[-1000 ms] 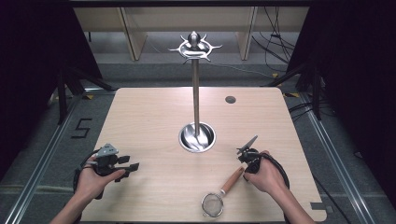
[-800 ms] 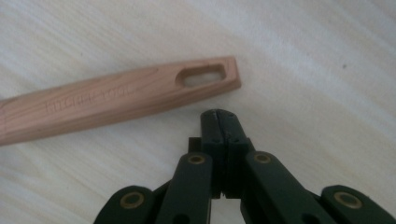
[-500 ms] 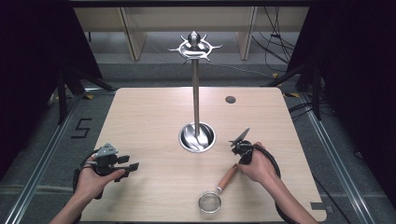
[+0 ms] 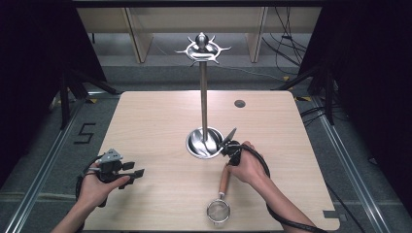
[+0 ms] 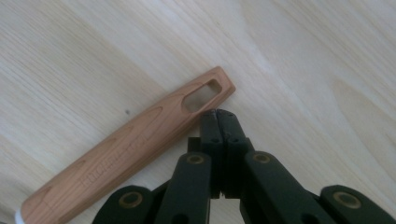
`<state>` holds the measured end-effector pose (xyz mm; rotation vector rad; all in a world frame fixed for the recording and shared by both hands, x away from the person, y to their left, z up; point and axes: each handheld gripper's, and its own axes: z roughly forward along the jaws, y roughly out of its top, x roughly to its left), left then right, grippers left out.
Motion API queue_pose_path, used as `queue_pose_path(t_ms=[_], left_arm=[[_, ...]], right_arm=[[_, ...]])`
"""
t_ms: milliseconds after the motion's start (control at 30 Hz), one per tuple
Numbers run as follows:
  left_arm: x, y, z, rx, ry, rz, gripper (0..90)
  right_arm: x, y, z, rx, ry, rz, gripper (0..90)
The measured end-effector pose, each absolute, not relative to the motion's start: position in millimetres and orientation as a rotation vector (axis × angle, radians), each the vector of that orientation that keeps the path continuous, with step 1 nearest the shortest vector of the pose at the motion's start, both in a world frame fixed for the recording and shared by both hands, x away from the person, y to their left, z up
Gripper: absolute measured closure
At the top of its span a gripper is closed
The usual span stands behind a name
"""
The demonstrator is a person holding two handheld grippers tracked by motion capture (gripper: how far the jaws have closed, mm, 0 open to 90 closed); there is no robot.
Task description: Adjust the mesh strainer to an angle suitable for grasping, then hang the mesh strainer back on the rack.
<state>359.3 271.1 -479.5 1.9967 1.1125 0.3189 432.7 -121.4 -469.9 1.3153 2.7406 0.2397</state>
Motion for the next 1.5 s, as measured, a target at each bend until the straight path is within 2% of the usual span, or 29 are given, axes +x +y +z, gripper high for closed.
queue_pose_path(t_ms=[233, 433, 567, 800, 867, 967, 1000, 1167, 1500], left_arm=[[361, 270, -479, 2.008, 1.121, 0.3, 45.1], [364, 268, -480, 2.011, 1.139, 0.289, 45.1], [365, 265, -482, 2.017, 1.144, 0.293, 45.1], [362, 263, -483, 2.02, 1.141, 0.301, 45.1], [363, 263, -483, 2.035, 1.14, 0.304, 45.1], [363, 263, -482, 2.024, 1.139, 0.309, 45.1], [363, 264, -482, 2.02, 1.122, 0.297, 45.1], [360, 267, -484, 2.001, 1.133, 0.293, 45.0], [362, 267, -483, 2.011, 1.12, 0.298, 44.9]], right_arm=[[428, -118, -467, 1.345, 2.728, 0.327, 86.1], [421, -127, -451, 1.489, 2.665, 0.497, 73.0], [411, -134, -448, 1.563, 2.656, 0.474, 64.0], [403, -134, -448, 1.683, 2.712, 0.465, 64.0], [402, -133, -447, 1.707, 2.711, 0.408, 59.6], [400, -132, -450, 1.719, 2.705, 0.38, 45.1], [399, -129, -450, 1.726, 2.697, 0.377, 43.0], [395, -119, -454, 1.725, 2.725, 0.439, 38.4], [384, -105, -462, 1.859, 2.689, 0.333, 39.2]])
